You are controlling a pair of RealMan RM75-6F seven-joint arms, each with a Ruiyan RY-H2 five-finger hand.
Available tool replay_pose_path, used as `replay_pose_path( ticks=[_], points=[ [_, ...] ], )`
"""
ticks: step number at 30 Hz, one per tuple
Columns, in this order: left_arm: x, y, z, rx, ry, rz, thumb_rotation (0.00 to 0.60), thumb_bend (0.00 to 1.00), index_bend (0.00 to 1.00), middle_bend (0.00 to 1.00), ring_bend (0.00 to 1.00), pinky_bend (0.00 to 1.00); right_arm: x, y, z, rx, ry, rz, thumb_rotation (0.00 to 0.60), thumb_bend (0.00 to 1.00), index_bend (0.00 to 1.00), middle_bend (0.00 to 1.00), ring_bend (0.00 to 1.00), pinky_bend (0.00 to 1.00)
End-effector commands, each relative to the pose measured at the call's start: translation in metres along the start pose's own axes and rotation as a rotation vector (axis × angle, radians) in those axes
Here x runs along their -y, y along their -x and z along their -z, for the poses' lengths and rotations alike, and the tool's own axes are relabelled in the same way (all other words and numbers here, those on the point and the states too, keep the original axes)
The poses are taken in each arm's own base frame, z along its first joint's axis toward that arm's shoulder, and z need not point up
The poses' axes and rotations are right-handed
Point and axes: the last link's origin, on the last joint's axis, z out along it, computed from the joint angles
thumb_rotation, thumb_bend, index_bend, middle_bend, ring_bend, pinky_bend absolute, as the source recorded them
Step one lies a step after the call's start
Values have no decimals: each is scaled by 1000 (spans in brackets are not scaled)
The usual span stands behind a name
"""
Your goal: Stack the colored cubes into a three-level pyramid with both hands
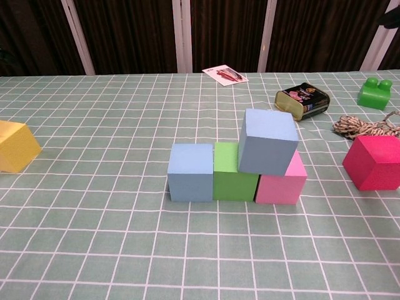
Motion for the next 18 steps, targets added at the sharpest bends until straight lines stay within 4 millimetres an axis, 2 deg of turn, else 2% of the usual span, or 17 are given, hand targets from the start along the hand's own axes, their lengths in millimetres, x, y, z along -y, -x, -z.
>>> replay_pose_path(
  ticks=[1, 12, 18],
  points=[
    [8, 5, 0, 18, -4, 2, 600, 0, 0, 11, 0, 0, -4, -1, -2, -25, 15, 12, 600, 167, 0, 0, 0, 0],
    [29, 15, 1, 127, 10, -36, 600, 0, 0, 16, 0, 0, -6, 0, -4, -38, 24, 10, 600, 167, 0, 0, 0, 0],
    [24, 28, -17, 133, 17, -70, 600, 0, 0, 1, 0, 0, -4, 1, -3, -31, 17, 4, 600, 167, 0, 0, 0, 0]
  ],
)
